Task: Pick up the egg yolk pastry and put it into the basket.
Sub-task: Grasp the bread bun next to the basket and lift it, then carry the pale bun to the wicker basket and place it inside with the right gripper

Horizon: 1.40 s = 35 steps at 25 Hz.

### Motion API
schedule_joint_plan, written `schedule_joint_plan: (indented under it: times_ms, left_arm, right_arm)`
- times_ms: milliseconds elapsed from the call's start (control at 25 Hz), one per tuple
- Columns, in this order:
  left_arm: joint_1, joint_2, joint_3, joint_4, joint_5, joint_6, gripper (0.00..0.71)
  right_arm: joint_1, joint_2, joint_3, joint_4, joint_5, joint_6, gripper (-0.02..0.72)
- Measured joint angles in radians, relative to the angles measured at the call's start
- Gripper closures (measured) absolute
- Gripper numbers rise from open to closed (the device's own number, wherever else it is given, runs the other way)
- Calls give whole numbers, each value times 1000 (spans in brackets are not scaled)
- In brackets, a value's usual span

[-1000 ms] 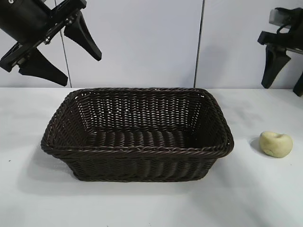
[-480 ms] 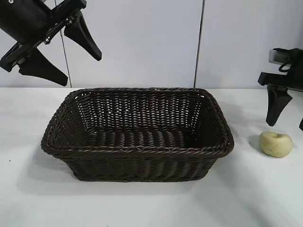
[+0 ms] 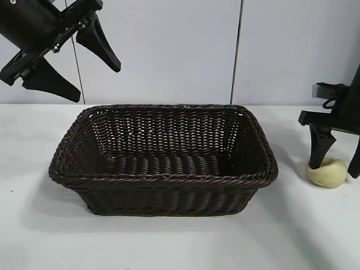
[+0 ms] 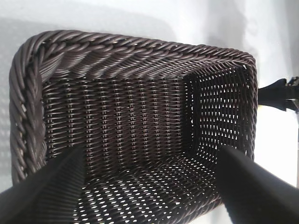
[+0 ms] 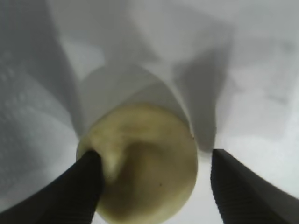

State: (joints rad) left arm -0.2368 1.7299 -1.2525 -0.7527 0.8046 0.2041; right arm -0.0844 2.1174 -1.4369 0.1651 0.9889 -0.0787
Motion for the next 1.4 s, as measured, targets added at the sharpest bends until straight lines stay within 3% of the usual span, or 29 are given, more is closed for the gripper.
schedule_joint_plan:
  times_ms: [80, 400, 600, 920, 1160, 1400]
  left_arm:
    - [0, 0, 0, 0, 0, 0, 145]
    - [0, 0, 0, 0, 0, 0, 145]
    - [0, 0, 0, 0, 0, 0, 145]
    - [0, 0, 0, 0, 0, 0, 145]
    - [0, 0, 0, 0, 0, 0, 145]
    - [0, 0, 0, 0, 0, 0, 145]
  right_arm:
    - [0, 1, 0, 1, -15, 0, 381]
    - [0, 2, 0, 1, -19, 0, 645]
    - [0, 2, -30, 16, 36, 0, 671]
    - [0, -88, -156, 111, 134, -30, 674]
    - [0, -177, -236, 122, 217, -40, 674]
    - [34, -206, -240, 128, 226, -69, 680]
